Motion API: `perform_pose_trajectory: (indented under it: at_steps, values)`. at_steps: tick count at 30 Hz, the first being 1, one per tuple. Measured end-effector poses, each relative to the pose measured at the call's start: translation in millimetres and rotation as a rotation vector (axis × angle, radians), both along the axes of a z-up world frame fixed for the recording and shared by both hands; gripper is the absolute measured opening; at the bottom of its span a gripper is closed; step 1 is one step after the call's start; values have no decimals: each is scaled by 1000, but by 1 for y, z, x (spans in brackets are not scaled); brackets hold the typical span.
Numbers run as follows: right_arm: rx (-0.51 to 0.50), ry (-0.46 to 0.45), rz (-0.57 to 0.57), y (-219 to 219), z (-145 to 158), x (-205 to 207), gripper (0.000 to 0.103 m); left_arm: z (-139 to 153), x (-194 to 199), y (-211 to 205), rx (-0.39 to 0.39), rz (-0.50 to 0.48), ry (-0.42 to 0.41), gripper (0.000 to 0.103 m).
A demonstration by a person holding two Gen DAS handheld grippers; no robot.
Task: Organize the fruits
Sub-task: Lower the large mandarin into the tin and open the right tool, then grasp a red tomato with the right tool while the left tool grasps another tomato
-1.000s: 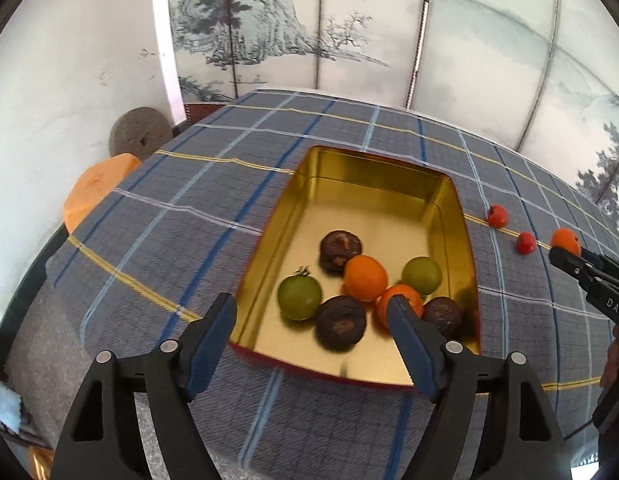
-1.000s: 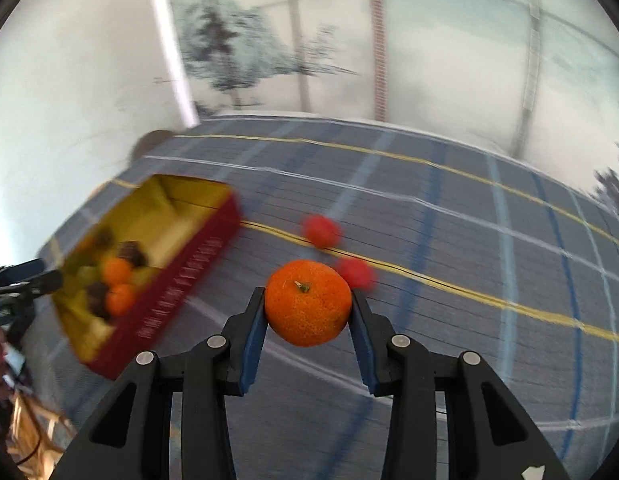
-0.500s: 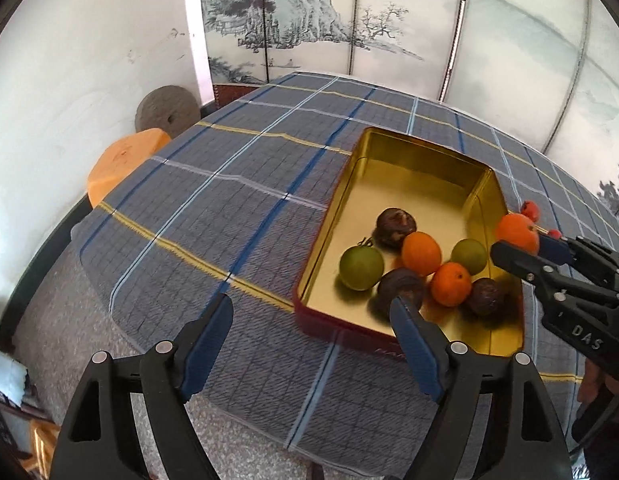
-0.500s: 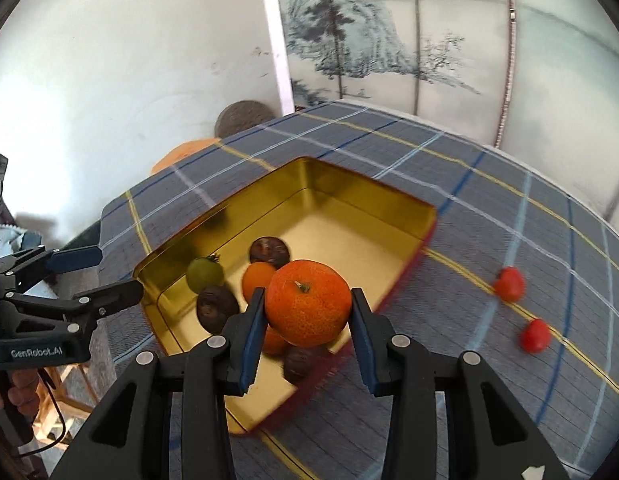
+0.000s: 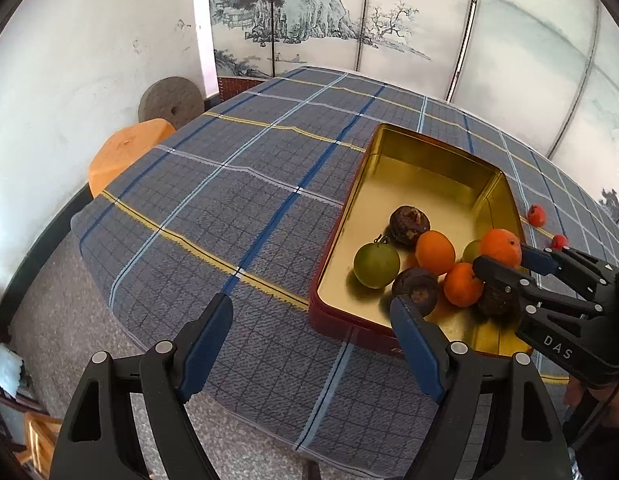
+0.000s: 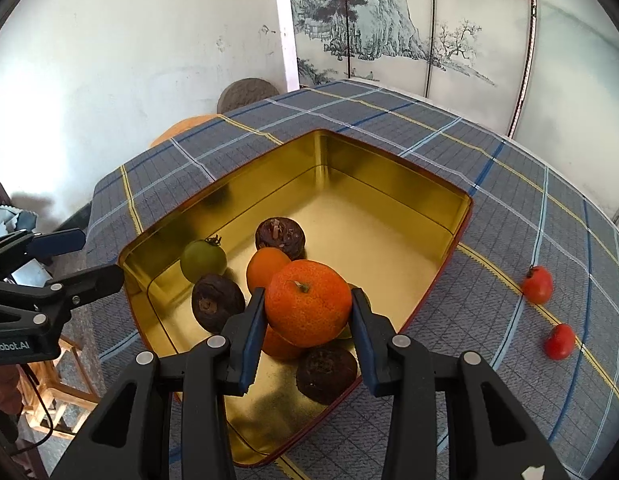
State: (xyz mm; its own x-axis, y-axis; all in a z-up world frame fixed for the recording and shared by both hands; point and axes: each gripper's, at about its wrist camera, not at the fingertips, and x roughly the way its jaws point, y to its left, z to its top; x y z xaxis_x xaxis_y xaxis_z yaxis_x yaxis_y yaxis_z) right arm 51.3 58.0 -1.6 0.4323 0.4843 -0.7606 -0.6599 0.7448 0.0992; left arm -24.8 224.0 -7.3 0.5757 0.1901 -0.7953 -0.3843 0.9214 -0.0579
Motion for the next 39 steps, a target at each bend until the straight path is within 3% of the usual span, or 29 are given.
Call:
perform_pose_trajectory:
  at_steps: [14,21,30,39]
  values:
    - [43,-10,-34,-11,8,2,43,3,7,-8,-1,-20,-3,81]
    - [76,-59,-160,-69,25,12,48,11,20,-27,3,-67,-20,81]
    - [13,-17,-376,-166,-4,54,48,19,52,-77,6,-194,-28,81]
    - [-40,-1,-367,-177,-30,85,48,24,98,-128,30,-298,-37,81]
